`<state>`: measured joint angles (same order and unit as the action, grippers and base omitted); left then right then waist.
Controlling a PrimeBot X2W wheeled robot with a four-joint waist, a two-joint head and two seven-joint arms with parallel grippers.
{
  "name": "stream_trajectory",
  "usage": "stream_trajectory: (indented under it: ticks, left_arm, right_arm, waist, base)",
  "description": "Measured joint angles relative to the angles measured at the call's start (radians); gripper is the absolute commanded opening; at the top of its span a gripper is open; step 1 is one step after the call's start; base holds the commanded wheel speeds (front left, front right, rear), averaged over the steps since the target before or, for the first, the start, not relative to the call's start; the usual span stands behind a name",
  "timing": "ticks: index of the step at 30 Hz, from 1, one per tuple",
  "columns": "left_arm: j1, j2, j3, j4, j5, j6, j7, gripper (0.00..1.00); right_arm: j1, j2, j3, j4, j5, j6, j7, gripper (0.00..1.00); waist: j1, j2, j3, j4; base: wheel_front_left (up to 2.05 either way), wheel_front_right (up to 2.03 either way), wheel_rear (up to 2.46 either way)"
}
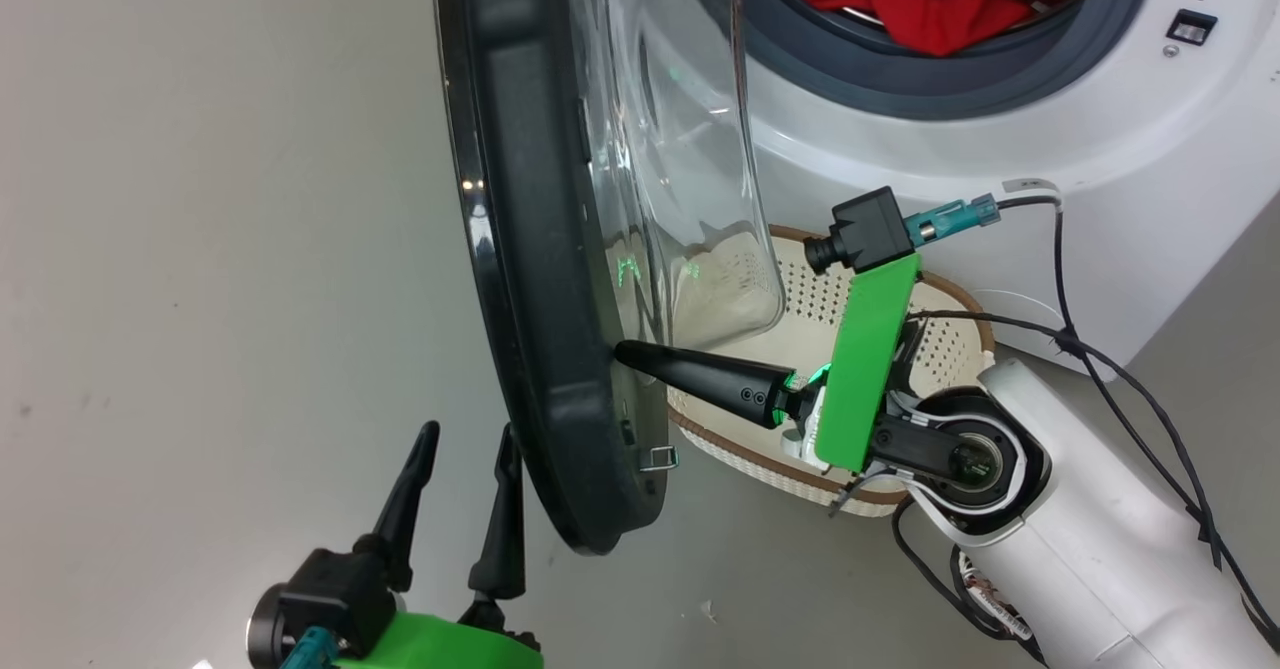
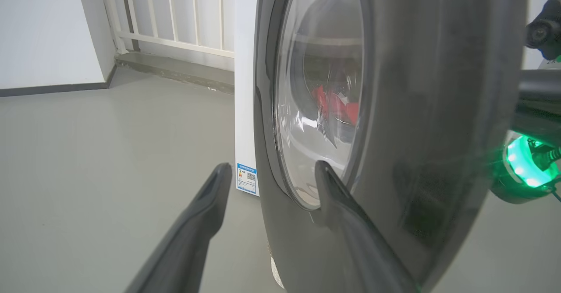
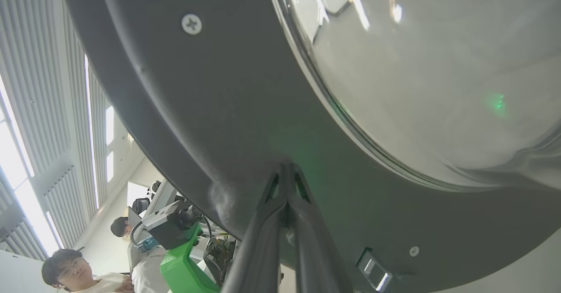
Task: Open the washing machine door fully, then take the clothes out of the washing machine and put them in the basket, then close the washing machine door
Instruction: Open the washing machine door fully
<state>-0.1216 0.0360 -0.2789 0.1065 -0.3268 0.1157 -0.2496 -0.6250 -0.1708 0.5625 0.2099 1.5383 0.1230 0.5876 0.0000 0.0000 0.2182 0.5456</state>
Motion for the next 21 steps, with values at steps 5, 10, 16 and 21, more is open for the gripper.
stream_trajectory:
  ticks: [5,10,16,21]
  left_arm:
    - [0.005,0.0,0.015,0.001,0.0,0.011,0.0,1.0]
    - [0.021,0.0,0.023,0.0,0.0,0.016,0.0,1.0]
    - [0.021,0.0,0.031,0.002,0.001,0.016,0.0,1.0]
    - [0.022,0.0,0.04,0.019,0.017,-0.002,0.0,1.0]
  right_arm:
    - [0.0,0.005,0.012,0.004,0.001,0.0,-0.007,0.0]
    - [-0.002,0.014,0.031,0.012,0.002,0.0,-0.013,0.0]
    - [-0.002,0.011,0.04,0.017,0.004,0.0,-0.028,0.24]
    - [0.008,-0.007,0.04,0.018,-0.001,0.0,-0.071,1.0]
  waist:
    - [0.0,0.0,-0.006,0.015]
    - [0.0001,0.0,-0.011,0.016]
    - [0.0,0.0,-0.025,0.014]
    - [0.0,0.0,-0.045,0.01]
  base:
    - [0.0,0.0,0.0]
    - [0.0,0.0,0.0]
    - [0.0,0.0,0.0]
    - [0.0,0.0,0.0]
